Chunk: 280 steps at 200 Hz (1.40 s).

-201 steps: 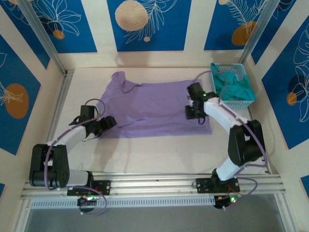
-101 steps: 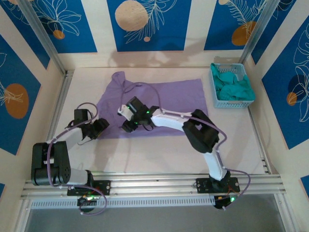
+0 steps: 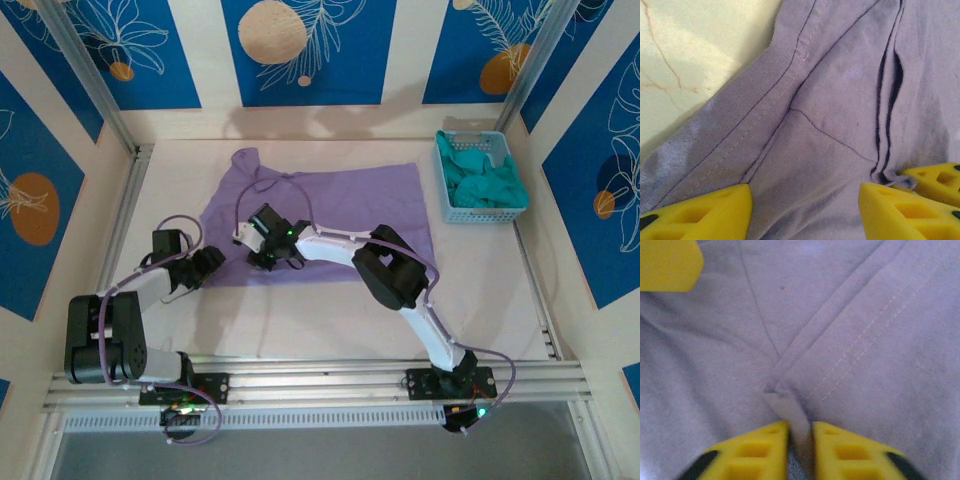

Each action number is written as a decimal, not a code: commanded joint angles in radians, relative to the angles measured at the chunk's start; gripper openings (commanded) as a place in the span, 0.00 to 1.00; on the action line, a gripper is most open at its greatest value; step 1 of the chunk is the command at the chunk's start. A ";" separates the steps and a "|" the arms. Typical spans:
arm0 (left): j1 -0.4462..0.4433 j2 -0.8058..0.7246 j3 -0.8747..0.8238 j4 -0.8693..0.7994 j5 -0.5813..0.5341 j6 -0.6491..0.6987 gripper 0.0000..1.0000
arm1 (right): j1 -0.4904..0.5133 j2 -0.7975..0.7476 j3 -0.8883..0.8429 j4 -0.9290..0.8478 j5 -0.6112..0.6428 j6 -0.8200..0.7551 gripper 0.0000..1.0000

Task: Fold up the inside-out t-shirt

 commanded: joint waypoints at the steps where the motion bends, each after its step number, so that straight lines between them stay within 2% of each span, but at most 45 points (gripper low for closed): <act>1: 0.014 0.013 -0.032 -0.022 -0.017 0.010 0.59 | -0.013 -0.007 0.044 0.023 0.010 0.022 0.08; 13: 0.014 0.018 -0.030 -0.028 -0.028 0.019 0.59 | -0.028 -0.013 0.064 0.027 0.020 0.064 0.02; 42: 0.014 0.023 -0.035 -0.025 -0.035 0.025 0.59 | -0.094 0.005 0.166 -0.036 0.074 0.229 0.00; 67: 0.014 0.026 -0.039 -0.024 -0.040 0.032 0.60 | -0.185 0.121 0.384 -0.233 0.099 0.433 0.02; 85: 0.015 0.024 -0.040 -0.022 -0.042 0.033 0.60 | -0.240 0.239 0.579 -0.416 0.131 0.555 0.09; 93: 0.015 0.020 -0.038 -0.020 -0.042 0.033 0.60 | -0.260 0.274 0.636 -0.473 0.133 0.593 0.15; 111: 0.014 0.010 -0.030 -0.025 -0.046 0.033 0.63 | -0.296 0.277 0.642 -0.489 0.103 0.639 0.34; 122: 0.014 0.000 -0.022 -0.030 -0.047 0.032 0.64 | -0.308 0.253 0.623 -0.486 0.099 0.640 0.39; 152: 0.014 -0.037 0.014 -0.056 -0.059 0.027 0.67 | -0.324 0.094 0.444 -0.442 0.136 0.577 0.44; 172: 0.013 -0.082 0.036 -0.068 -0.090 0.025 0.67 | -0.328 -0.093 0.187 -0.351 0.144 0.511 0.45; 193: -0.001 -0.124 0.057 -0.042 -0.108 0.021 0.67 | -0.345 -0.287 -0.076 -0.330 0.178 0.475 0.45; 208: -0.030 -0.120 0.082 0.007 -0.108 0.033 0.67 | -0.386 -0.401 -0.251 -0.329 0.134 0.489 0.45; 244: -0.094 0.063 0.249 0.095 -0.109 0.089 0.66 | -0.549 -0.572 -0.540 -0.363 0.044 0.588 0.45; 263: -0.094 0.216 0.385 0.055 -0.127 0.122 0.63 | -0.647 -0.577 -0.618 -0.370 0.024 0.608 0.43; 280: -0.100 0.343 0.510 0.008 -0.111 0.137 0.60 | -0.694 -0.547 -0.629 -0.391 0.043 0.615 0.40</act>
